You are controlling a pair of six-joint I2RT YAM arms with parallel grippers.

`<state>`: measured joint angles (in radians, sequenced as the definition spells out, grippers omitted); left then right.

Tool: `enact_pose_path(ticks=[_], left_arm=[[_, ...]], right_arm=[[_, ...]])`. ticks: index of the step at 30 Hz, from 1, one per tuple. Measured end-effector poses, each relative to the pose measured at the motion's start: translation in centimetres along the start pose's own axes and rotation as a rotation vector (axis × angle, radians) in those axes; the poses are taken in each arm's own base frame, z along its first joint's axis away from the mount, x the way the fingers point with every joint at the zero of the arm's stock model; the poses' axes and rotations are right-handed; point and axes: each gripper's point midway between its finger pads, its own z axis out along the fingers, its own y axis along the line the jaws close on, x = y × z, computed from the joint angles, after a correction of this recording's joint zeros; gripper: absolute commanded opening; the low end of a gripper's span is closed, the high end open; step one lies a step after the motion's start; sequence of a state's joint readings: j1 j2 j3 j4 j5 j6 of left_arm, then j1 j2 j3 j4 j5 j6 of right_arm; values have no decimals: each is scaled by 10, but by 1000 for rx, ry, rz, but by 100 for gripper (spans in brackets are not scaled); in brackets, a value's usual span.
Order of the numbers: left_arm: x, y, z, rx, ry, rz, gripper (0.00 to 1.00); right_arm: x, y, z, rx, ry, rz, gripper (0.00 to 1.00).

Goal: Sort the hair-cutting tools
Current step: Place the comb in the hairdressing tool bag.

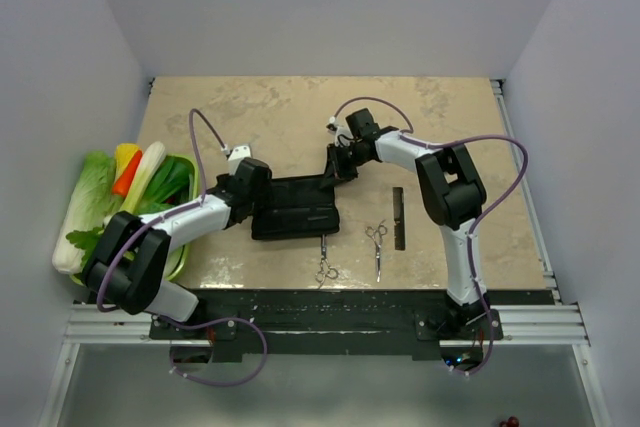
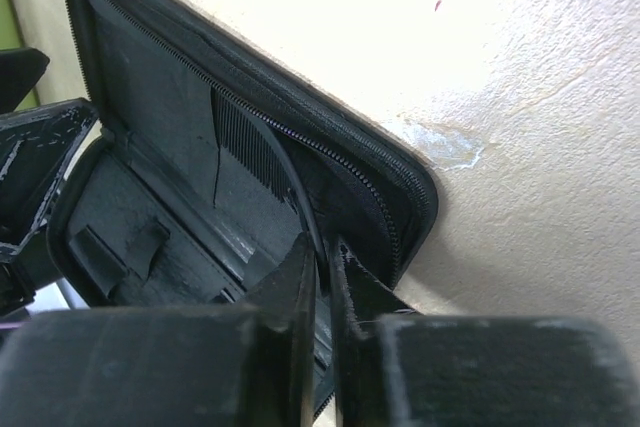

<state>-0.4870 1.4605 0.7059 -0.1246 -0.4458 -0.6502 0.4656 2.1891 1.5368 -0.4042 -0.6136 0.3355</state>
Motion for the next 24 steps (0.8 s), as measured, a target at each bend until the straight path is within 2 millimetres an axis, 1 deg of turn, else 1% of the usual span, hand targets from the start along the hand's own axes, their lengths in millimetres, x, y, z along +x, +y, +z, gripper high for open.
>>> enact_pose_path(ticks=[3,4,6,7,10,11,12,15,18,21,24], left_arm=[[0,0,0,-1,-2,1,79],[0,0,0,-1,-3,1,79],[0,-1,-1,0,-3,4,79],[0,-1,-1,1,-2,5,79],[0,-1,-1,1,-3,6,79],[0,-2,-1,2,-3,6,79],[1,-2,-1,1,-3,6,79],[0,-2,-2,3,-5,7,79],[0,-3,-2,4,-7,7,79],[-1,-3,-3,5,-9,7,79],[-1,-2,-3,5,-10,10,79]], right_arm=[[0,1,0,3,0,11,28],[0,1,0,4,0,14,35],[0,3,1,2,2,22,43],[0,5,1,1,2,23,51],[-1,11,0,-2,1,26,57],[-2,13,-1,5,-1,23,62],[-2,13,-1,12,-3,19,65],[-3,16,-2,29,-12,11,71],[-5,18,-4,59,-26,-7,73],[-8,12,-9,115,-47,-20,74],[-11,3,-17,187,-73,-31,74]])
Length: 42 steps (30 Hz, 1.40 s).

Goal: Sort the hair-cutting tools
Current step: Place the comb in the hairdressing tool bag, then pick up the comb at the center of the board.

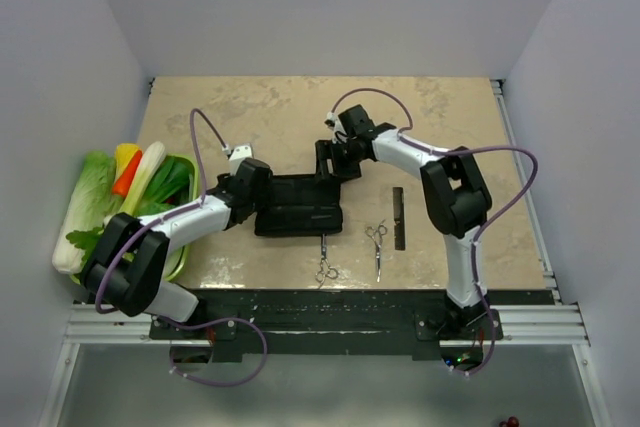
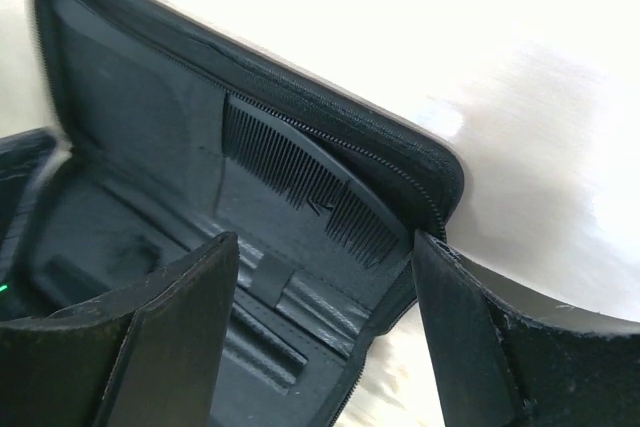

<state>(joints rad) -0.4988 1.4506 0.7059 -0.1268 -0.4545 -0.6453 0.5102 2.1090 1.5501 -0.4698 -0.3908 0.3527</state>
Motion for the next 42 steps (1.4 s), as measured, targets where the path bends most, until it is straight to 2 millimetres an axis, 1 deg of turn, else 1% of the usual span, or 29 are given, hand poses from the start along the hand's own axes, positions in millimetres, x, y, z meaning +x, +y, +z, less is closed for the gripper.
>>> enact_pose_path(ticks=[5,8,11,13,16,19,21,23,25,26,29,31,33,37,40,42], left_arm=[[-1,1,-1,-2,-4,1,79],[-1,1,-1,-2,-4,1,79],[-1,0,-1,-1,-4,1,79],[-2,0,-1,-1,-5,0,79],[-1,0,-1,-1,-5,1,79],[-2,0,-2,2,-4,0,79],[-3,0,-5,9,-3,-1,81],[-6,-2,-9,23,-12,-9,83],[-12,-7,-15,56,-21,-20,85],[-14,-10,-18,74,-25,-24,88],[-19,-21,-29,133,-32,-31,91],[-24,-29,-40,184,-43,-30,91],[-30,-36,-51,231,-57,-35,92],[-45,-45,-71,297,-85,-44,92],[-51,-48,-80,327,-92,-49,92],[-51,-49,-84,339,-88,-42,92]], right_arm=[[5,-21,-16,126,-17,-2,75],[8,-28,-36,182,-41,-2,75],[6,-22,-70,202,-99,-15,78],[1,-11,-97,195,-160,-33,80],[-4,3,-138,190,-259,-63,81],[4,6,-175,221,-346,-77,81],[15,-3,-189,265,-382,-69,81],[30,-16,-191,308,-384,-47,81],[52,-35,-182,359,-358,-11,81],[66,-47,-173,392,-327,13,81],[97,-76,-157,480,-262,68,81],[109,-88,-153,519,-247,96,81],[111,-94,-154,540,-262,116,80],[97,-98,-155,543,-325,141,80],[89,-102,-152,542,-357,154,79],[90,-108,-146,548,-356,165,78]])
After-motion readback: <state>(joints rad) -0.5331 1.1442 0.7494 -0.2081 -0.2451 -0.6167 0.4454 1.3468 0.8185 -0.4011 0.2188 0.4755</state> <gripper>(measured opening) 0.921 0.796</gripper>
